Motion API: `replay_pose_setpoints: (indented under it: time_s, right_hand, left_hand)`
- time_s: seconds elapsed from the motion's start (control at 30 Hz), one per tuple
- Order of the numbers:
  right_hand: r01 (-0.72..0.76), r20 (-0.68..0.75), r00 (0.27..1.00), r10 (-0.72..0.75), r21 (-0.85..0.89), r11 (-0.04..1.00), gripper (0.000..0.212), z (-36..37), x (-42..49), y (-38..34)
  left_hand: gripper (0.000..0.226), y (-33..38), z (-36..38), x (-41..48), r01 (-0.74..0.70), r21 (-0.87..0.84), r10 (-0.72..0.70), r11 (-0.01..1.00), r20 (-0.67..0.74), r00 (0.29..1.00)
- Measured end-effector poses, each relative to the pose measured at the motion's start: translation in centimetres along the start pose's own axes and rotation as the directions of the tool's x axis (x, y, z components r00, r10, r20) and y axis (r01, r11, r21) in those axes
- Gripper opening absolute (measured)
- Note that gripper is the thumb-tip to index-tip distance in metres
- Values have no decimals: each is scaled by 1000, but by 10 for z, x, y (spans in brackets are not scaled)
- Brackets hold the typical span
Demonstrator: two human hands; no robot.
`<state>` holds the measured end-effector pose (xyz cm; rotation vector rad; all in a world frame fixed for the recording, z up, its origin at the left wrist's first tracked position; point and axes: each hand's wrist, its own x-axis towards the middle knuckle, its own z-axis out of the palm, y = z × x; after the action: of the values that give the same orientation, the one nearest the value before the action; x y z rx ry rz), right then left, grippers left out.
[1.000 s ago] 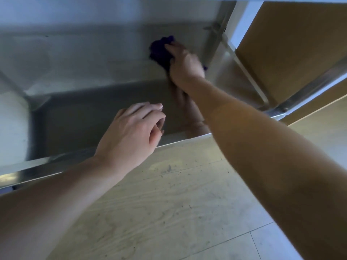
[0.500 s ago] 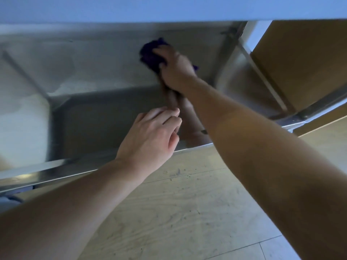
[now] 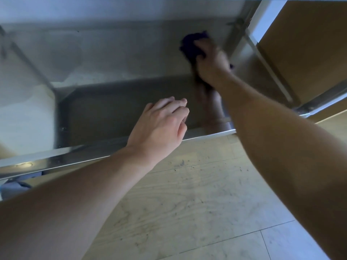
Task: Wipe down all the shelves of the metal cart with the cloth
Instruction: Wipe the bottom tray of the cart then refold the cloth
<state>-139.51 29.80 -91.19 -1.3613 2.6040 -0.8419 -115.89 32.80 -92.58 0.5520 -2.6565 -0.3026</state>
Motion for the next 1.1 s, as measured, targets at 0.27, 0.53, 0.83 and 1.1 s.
replay_pose_setpoints:
  time_s: [0.27, 0.53, 0.83, 1.1]
  right_hand:
    - [285, 139, 940, -311, 179, 942, 47, 30, -42, -63]
    - [237, 149, 955, -255, 127, 963, 47, 29, -46, -71]
    - [282, 115, 951, -287, 55, 958, 48, 103, -76, -182]
    - [161, -23, 987, -160, 30, 986, 50, 71, -55, -124]
  left_hand:
    - [33, -6, -11, -3, 12, -94, -5, 996, 78, 997]
    - [38, -87, -83, -71, 97, 128, -122, 987, 205, 971]
    - [32, -121, -99, -116, 246, -13, -246, 969, 30, 969]
    - [32, -128, -98, -120, 216, -56, -218, 975, -22, 976]
